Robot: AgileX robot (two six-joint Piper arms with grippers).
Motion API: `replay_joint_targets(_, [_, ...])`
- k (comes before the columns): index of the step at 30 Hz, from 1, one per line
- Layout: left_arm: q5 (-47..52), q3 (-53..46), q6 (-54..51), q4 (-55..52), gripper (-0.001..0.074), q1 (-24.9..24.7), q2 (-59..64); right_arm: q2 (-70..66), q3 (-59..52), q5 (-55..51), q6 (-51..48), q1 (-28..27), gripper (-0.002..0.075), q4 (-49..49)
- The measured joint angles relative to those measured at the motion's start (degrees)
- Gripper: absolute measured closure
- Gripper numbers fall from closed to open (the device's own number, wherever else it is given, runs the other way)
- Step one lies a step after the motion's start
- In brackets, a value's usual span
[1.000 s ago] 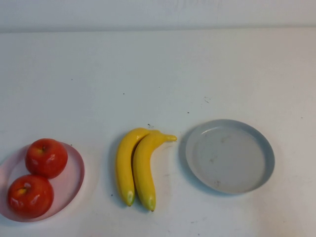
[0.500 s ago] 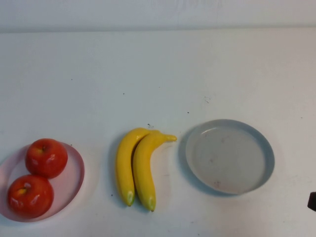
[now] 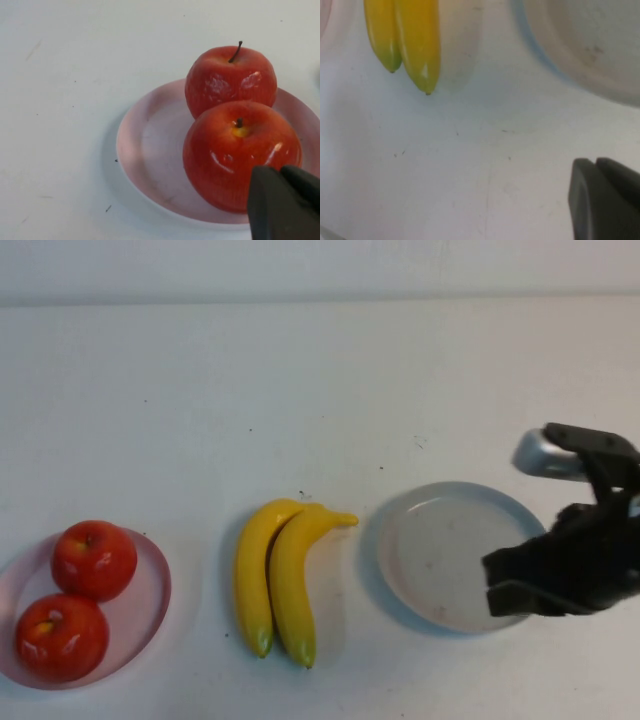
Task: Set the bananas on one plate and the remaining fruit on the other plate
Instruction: Put another type of fruit in the right plate
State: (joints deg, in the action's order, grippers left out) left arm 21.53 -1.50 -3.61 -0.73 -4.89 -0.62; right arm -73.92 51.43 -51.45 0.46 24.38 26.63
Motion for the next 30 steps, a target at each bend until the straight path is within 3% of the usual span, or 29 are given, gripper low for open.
replay_joint_targets(6, [0.00, 0.00, 0.00, 0.00, 0.0734, 0.00, 0.00, -13.95, 12.83, 0.61, 5.91, 12.58, 0.0743, -7.77])
replay_joint_targets(12, [0.00, 0.00, 0.00, 0.00, 0.0734, 0.00, 0.00, -27.44, 27.45, -4.93, 6.59, 19.22, 0.0715, -9.44])
replay_joint_targets(15, [0.00, 0.00, 0.00, 0.00, 0.0734, 0.00, 0.00, -33.19, 34.30, -7.51, 6.68, 20.42, 0.0636, -9.55])
replay_joint_targets(19, [0.00, 0.00, 0.00, 0.00, 0.0734, 0.00, 0.00, -39.73, 41.61, -9.26, 7.91, 20.77, 0.0428, -9.96])
replay_joint_targets(22, [0.00, 0.00, 0.00, 0.00, 0.0734, 0.00, 0.00, -43.68, 46.30, -9.39, 10.99, 20.77, 0.0314, -10.81])
replay_joint_targets(30, [0.00, 0.00, 0.00, 0.00, 0.0734, 0.00, 0.00, -51.21, 54.46, -9.96, 16.80, 20.77, 0.0274, -14.91])
